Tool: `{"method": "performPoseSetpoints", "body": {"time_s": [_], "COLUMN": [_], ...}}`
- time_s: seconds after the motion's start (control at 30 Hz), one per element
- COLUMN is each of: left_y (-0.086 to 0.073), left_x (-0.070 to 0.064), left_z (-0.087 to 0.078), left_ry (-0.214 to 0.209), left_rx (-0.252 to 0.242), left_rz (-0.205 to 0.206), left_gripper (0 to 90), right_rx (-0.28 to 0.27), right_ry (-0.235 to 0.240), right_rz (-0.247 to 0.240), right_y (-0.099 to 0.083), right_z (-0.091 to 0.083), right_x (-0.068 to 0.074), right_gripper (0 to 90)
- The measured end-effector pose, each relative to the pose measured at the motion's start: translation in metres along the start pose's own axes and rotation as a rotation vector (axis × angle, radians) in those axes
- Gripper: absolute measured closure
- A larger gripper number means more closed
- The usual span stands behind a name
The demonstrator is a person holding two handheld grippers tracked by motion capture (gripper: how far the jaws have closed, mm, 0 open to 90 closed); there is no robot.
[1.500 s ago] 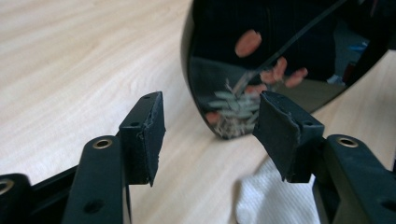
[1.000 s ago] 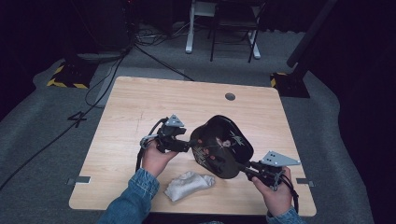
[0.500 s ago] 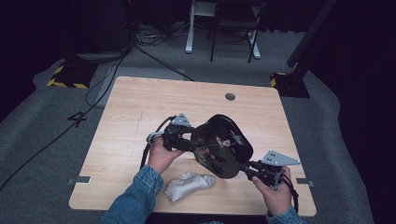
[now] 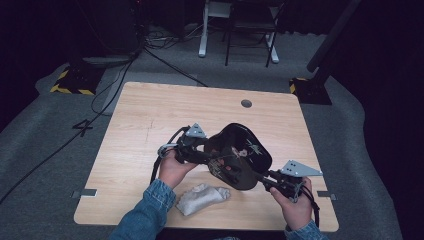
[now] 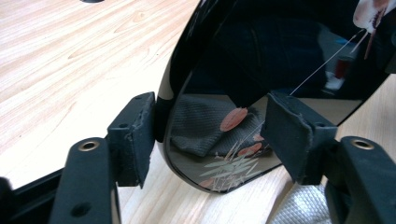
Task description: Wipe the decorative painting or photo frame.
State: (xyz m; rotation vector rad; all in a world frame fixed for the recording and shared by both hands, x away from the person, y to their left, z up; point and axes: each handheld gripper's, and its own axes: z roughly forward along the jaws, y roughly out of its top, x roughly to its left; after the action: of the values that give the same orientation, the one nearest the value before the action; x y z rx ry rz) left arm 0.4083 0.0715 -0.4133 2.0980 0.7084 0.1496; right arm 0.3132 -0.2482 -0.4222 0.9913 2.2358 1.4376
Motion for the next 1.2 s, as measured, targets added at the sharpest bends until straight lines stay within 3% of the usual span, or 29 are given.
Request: {"method": "performPoseSetpoints", "body": {"time_s": [0.13, 0.3, 0.43, 0.57, 0.73, 0.83, 1.0, 1.2], "left_y": [-0.003, -0.003, 0.001, 0.005, 0.007, 0.008, 0.008, 0.007], "left_x": [-0.001, -0.002, 0.004, 0.005, 0.002, 0.000, 0.000, -0.005], "left_z": [-0.003, -0.005, -0.002, 0.004, 0.010, 0.011, 0.007, 0.003], "left_ry": [-0.004, -0.002, -0.008, -0.039, -0.064, -0.052, -0.059, -0.001], "left_rx": [-0.005, -0.006, -0.027, -0.007, 0.003, 0.012, 0.023, 0.053], "left_rz": [-0.013, 0.003, -0.001, 0.014, 0.034, 0.046, 0.001, 0.023], "left_gripper": [42.0, 43.0, 35.7, 30.0, 31.0, 30.7, 32.6, 36.5], "right_rx": [-0.006, -0.015, -0.020, -0.023, -0.026, -0.024, -0.027, -0.032], "right_ry": [-0.016, -0.039, -0.042, -0.045, -0.046, -0.048, -0.056, -0.068], "right_rz": [0.005, 0.005, 0.001, 0.001, -0.002, -0.006, 0.000, 0.010], "right_y": [0.000, 0.000, 0.000, 0.000, 0.000, 0.001, 0.003, 0.008], "right_z": [0.000, 0.000, 0.000, 0.001, 0.002, 0.002, 0.006, 0.014], "right_x": [-0.002, -0.005, -0.006, -0.007, -0.007, -0.008, -0.011, -0.018], "right_gripper": [71.4, 69.3, 69.3, 69.2, 69.3, 69.0, 66.3, 62.2]}}
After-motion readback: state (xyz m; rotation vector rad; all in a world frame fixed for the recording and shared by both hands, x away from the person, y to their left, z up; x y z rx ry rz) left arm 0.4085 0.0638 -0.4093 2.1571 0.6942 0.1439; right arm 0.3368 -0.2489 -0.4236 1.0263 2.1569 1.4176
